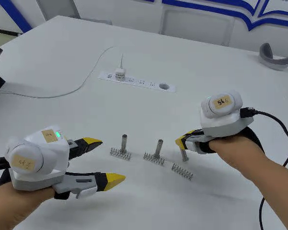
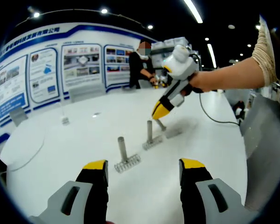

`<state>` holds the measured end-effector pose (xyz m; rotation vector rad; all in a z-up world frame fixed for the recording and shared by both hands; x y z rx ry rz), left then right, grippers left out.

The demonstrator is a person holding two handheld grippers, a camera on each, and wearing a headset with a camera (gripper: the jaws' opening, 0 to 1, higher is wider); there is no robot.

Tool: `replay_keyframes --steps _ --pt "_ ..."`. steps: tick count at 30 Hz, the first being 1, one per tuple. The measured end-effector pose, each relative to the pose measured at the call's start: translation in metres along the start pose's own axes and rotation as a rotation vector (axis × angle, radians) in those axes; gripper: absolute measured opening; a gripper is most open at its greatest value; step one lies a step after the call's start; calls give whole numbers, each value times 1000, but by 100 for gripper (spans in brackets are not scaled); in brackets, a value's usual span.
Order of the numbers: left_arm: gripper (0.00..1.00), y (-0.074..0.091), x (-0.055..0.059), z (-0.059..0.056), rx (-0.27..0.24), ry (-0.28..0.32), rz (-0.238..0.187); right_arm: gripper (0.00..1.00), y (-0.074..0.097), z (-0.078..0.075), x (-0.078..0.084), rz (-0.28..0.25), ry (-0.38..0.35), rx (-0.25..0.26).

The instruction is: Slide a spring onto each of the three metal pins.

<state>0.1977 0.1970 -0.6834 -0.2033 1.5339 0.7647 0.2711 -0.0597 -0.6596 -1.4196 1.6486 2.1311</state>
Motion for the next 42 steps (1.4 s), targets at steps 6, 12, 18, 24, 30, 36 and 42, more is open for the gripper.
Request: replay_keyframes --steps 6,12,18,24,30,36,42 --pt "62 0 -3 0 1 -3 -3 9 8 1 5 -11 -15 6" --pt "63 0 -4 -2 2 -7 -4 9 16 1 11 -19 -28 14" --pt "63 0 -5 -3 4 -8 -4 9 20 0 15 -20 -47 18" --pt "63 0 -5 -4 6 -11 -4 9 23 -2 20 -17 -69 23" --pt "63 1 -5 -4 5 -11 -5 9 24 0 21 -24 -61 20" --pt "63 1 -5 -4 6 -14 -4 9 24 1 21 -28 -48 19" --pt "63 1 -4 -3 4 -13 -1 11 26 0 20 -35 -39 18"
Point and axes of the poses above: the centre of the closed fingertips' face, and the gripper's own axes: y roughly backward along the fingers, z roughly to its left, x roughly out of its underside, the point moved 9 cm from there along y, roughly backward along the fingers, and after that the axes turned 3 degrees about -y, right-handed, at the moved point
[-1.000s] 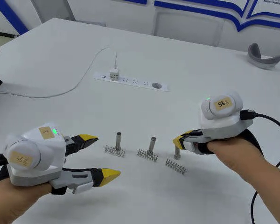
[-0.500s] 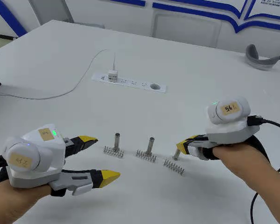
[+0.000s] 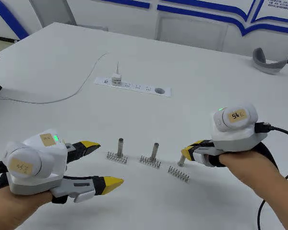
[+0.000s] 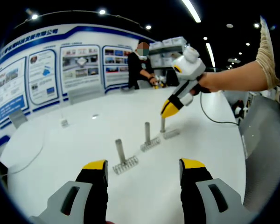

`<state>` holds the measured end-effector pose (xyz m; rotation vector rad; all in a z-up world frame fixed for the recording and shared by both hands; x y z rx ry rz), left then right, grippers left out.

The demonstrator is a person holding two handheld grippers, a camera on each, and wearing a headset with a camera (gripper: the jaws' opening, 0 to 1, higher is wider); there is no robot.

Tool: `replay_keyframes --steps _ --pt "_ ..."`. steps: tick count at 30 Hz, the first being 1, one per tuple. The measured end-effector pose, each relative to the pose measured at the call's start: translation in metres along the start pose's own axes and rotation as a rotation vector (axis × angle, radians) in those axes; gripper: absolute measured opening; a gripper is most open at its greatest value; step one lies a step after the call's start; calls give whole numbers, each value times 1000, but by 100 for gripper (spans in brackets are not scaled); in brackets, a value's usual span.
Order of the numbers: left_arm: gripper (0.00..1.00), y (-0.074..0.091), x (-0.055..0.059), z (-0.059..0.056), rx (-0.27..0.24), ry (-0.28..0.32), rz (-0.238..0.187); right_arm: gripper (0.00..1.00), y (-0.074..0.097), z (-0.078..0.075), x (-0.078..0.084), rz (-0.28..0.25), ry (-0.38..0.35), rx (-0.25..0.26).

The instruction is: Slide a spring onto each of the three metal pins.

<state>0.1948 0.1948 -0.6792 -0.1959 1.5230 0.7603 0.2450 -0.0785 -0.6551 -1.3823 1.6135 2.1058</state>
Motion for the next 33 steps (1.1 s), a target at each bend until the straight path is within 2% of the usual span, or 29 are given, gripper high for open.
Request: replay_keyframes --steps 11,22,29,33 --pt "63 0 -1 -1 1 -1 0 15 9 1 -4 -43 21 1" --pt "63 0 -1 0 0 -2 -1 16 25 -3 9 -86 61 1" --pt "63 -1 -2 -1 3 -4 -4 17 29 -2 18 -89 71 -24" --pt "63 -1 -2 -1 3 -5 -3 18 28 1 27 -74 92 -62"
Point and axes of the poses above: the centre of the closed fingertips' face, and the gripper's own axes: y roughly backward along the fingers, z roughly to its left, x roughly out of its underside, the point moved 9 cm from there along y, roughly backward along the fingers, and after that the axes turned 3 degrees about -y, right-handed, at the moved point
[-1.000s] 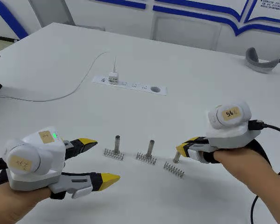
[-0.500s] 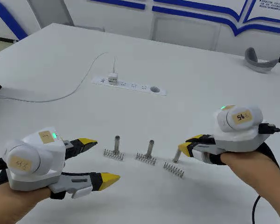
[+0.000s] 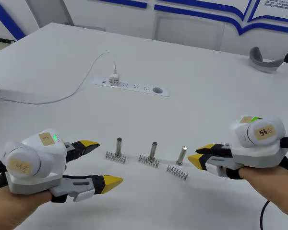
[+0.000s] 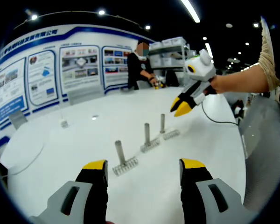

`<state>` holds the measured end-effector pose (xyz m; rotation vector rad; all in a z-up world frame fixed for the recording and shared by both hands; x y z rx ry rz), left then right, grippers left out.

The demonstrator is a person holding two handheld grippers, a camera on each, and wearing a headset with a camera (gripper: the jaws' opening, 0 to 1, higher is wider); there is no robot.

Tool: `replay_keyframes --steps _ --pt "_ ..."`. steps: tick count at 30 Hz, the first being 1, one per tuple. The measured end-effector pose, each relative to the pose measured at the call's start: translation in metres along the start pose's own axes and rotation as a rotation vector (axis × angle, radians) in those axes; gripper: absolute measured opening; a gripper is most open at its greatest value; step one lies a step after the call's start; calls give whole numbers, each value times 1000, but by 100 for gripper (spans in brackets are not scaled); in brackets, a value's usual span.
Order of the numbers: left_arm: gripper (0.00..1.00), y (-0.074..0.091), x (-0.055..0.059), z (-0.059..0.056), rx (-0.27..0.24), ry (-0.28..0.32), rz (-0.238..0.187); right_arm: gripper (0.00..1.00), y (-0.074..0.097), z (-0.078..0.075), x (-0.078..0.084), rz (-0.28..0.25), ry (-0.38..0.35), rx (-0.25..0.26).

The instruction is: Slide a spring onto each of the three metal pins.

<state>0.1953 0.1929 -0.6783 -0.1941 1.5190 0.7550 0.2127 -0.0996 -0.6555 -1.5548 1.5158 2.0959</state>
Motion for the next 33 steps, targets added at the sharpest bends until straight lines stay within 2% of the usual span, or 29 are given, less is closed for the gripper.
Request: replay_keyframes --steps 9,14,22,33 --pt "63 1 1 -1 2 1 4 18 -11 7 16 56 48 -90" --pt "63 0 1 -1 4 0 5 18 -18 7 20 84 83 -115" --pt "63 0 1 -1 7 3 6 17 -27 9 25 126 104 -142" --pt "62 1 2 -3 9 8 14 15 -34 10 30 149 96 -157"
Point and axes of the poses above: the centre of the closed fingertips' face, and the gripper's own axes: y roughly backward along the fingers, z roughly to its left, x roughly out of its underside, the point moved 9 cm from there along y, roughly backward along the fingers, and after that the axes turned 3 degrees about -y, right-handed, at the moved point
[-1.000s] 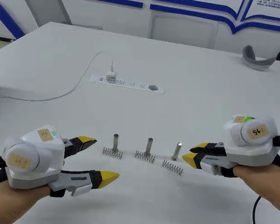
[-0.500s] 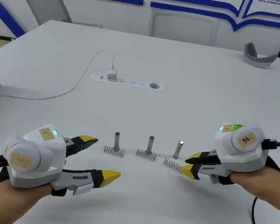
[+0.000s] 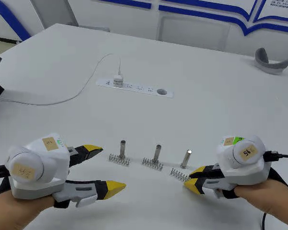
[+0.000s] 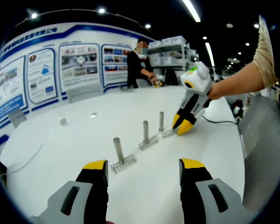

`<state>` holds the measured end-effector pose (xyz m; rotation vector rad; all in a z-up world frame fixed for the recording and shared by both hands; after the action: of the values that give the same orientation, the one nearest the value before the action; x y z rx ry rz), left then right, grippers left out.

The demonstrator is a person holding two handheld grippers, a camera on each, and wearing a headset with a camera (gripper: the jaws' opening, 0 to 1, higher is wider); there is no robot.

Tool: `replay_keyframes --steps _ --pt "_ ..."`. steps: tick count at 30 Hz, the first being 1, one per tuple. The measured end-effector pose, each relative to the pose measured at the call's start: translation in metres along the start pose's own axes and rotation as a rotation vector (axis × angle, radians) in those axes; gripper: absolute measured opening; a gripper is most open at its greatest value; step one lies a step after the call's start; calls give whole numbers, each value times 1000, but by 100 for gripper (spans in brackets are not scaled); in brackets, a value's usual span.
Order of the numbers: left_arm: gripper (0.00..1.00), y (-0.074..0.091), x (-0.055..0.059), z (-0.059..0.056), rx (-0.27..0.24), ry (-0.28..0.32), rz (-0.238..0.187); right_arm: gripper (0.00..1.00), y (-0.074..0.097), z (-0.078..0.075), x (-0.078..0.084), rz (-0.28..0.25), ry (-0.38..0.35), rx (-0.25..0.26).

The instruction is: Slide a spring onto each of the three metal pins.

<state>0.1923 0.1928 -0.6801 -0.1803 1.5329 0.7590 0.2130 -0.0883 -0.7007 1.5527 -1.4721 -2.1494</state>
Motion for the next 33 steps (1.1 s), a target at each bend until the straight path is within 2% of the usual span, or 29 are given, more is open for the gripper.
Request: replay_keyframes --steps 20,33 --pt "61 -6 3 -10 32 -4 15 11 1 -3 -2 -9 -14 -5" --pt "58 -18 2 -21 81 -31 19 11 11 15 -23 -14 90 -49"
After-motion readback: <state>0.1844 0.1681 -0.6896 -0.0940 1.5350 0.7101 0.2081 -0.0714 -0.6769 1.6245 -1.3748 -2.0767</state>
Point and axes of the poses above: the centre of the closed fingertips' face, and the gripper's own axes: y roughly backward along the fingers, z roughly to its left, x roughly out of its underside, the point moved 9 cm from there along y, roughly backward along the fingers, and after that the axes turned 3 degrees about -y, right-handed, at the moved point
